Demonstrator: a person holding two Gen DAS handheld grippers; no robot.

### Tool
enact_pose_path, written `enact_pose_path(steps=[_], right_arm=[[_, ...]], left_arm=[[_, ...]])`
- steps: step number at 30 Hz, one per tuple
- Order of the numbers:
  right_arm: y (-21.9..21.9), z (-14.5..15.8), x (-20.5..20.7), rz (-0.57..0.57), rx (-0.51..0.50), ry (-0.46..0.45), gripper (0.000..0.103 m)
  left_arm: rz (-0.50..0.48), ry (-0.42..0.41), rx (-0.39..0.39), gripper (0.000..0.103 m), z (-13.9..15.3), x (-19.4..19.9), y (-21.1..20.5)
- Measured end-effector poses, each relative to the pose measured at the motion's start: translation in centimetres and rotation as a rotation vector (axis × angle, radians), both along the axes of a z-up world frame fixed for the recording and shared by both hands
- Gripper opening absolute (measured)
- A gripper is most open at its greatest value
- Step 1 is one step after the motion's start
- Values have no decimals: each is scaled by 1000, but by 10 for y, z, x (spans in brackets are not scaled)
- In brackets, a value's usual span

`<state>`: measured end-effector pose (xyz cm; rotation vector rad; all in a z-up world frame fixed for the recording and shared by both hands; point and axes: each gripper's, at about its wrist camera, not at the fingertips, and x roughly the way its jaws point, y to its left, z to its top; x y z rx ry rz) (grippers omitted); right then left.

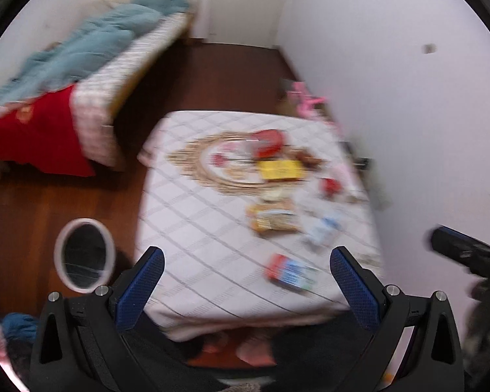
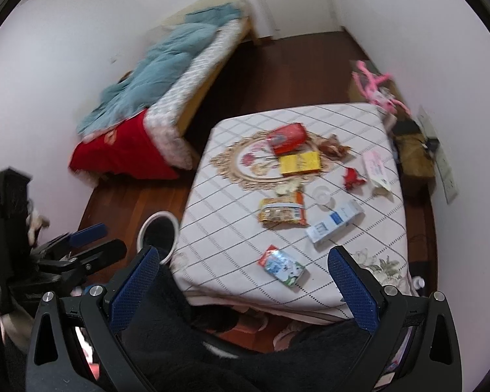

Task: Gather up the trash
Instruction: 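Grasp the DHA Pure Milk carton with the left gripper while the right grasps the white Oligopeptides box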

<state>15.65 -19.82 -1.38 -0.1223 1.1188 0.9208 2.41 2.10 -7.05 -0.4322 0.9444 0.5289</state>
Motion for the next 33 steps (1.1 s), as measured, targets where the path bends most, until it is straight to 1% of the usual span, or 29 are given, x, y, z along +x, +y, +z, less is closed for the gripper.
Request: enact_pose_path(steps=[2,4,5,6,7,9,11,13,18,20,21,22,23,24,25,27,28,30,33], right_arm=[[2,-20,12,-71,-19,11,103],[5,-59,34,-172,-44,53,103],[7,-72,42,-205,-56,71,103],[11,-97,56,-255,-76,95,103],[13,-112,63,-281,-94,106,103],[22,-153,84,-339,-144,151,103],[32,-187,101,-383,-188,177,98],[42,-214,115,-410,-231,189,90],[58,-263,138,-445,-279,251,80],[65,-276,140,-438,-294,283,75],[69,-283,142,-430,-307,291,69],[72,-286,142,-420,-321,288,61],[75,-288,142,-409,-339,276,60],[76,-286,141,-399,-340,262,53],[77,-285,140,-375,-336,266,49],[73,-280,135,-340,-356,244,46],[68,-277,131,-320,-369,222,45],[54,-270,123,-288,-385,192,45],[20,-261,107,-277,-409,149,44]], left_arm=[[60,72,35,103,-35,12,17],[101,131,33,103,-70,22,33],[120,171,23,103,-91,29,41],[129,200,14,103,-107,34,47],[139,229,5,103,-123,39,53],[152,279,-21,103,-154,47,64],[163,317,-40,103,-174,55,71],[165,347,-72,103,-195,63,77],[167,395,-115,103,-220,73,76],[169,408,-127,103,-228,77,75],[169,414,-128,103,-230,78,74],[167,421,-131,103,-232,79,72],[166,426,-132,103,-231,80,70],[163,427,-135,103,-230,80,68],[158,426,-137,103,-228,80,63],[143,411,-155,103,-220,80,52],[135,398,-176,103,-214,79,44],[125,370,-252,103,-207,79,25],[132,328,-403,103,-207,82,-3]])
